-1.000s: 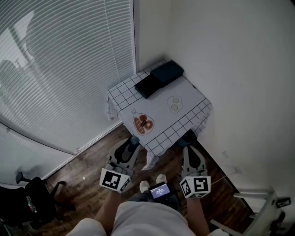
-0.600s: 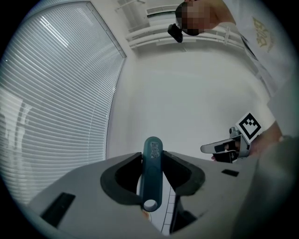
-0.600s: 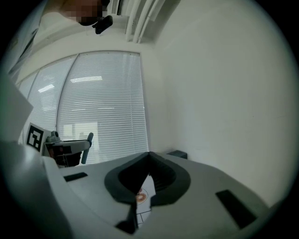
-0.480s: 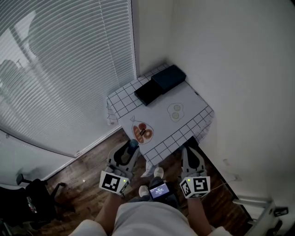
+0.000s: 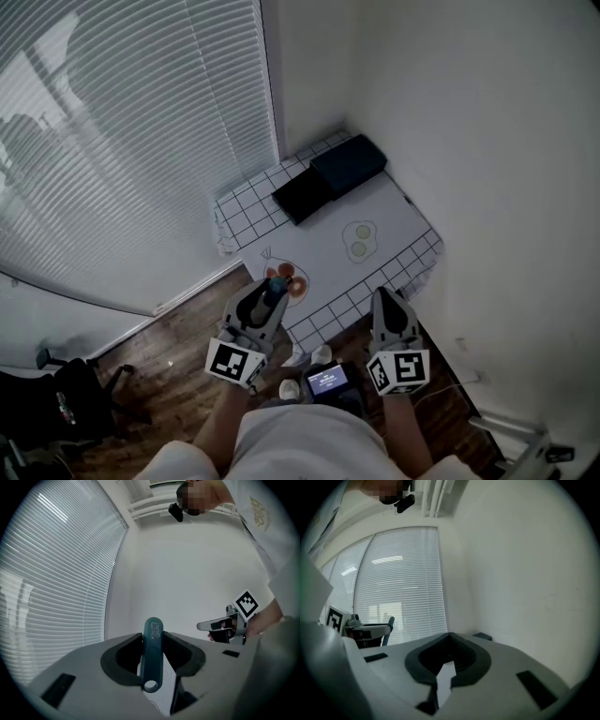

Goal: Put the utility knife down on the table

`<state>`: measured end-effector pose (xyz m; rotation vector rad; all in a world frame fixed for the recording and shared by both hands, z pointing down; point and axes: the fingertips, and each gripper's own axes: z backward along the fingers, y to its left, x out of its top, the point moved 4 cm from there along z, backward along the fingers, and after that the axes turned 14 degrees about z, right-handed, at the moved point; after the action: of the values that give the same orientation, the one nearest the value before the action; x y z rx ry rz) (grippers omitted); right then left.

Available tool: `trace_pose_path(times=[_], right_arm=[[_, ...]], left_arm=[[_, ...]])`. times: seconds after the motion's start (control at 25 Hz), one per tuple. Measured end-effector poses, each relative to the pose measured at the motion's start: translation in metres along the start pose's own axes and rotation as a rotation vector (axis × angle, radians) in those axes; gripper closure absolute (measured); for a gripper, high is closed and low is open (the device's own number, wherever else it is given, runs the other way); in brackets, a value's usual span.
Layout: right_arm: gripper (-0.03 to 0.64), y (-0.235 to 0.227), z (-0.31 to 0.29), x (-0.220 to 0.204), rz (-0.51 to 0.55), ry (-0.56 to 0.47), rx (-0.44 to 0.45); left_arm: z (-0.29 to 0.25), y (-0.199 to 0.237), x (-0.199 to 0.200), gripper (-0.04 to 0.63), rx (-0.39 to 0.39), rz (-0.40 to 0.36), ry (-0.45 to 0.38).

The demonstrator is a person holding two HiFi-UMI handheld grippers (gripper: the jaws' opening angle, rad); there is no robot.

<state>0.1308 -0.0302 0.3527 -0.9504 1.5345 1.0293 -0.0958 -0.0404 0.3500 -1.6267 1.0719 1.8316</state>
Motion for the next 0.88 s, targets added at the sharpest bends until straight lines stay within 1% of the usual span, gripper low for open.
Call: trace_pose_path(times=[0.24, 0.36, 0.64, 0.88], right_arm=[[0.609, -0.018, -0.018, -0.007, -0.013, 0.009, 0.035], [0.609, -0.023, -0.027, -0.012, -0.013, 0.016, 0.048], [0.609, -0.027, -0.035, -0.019, -0.009, 0.044, 0.050], [0.609, -0.025, -0.054, -0.023, -0.019, 0.064, 0.049]], left_arm=[[-0.018, 0.007, 0.001, 0.451, 0.037, 0.005, 0.008], [-0.024, 0.011, -0.002, 0.451, 0.036, 0.010, -0.005], [-0.037, 0.018, -0.012, 0.451, 0.036, 0.030, 0.008], [-0.056, 0.033, -0.021, 0.451, 0.025, 0.045, 0.049]])
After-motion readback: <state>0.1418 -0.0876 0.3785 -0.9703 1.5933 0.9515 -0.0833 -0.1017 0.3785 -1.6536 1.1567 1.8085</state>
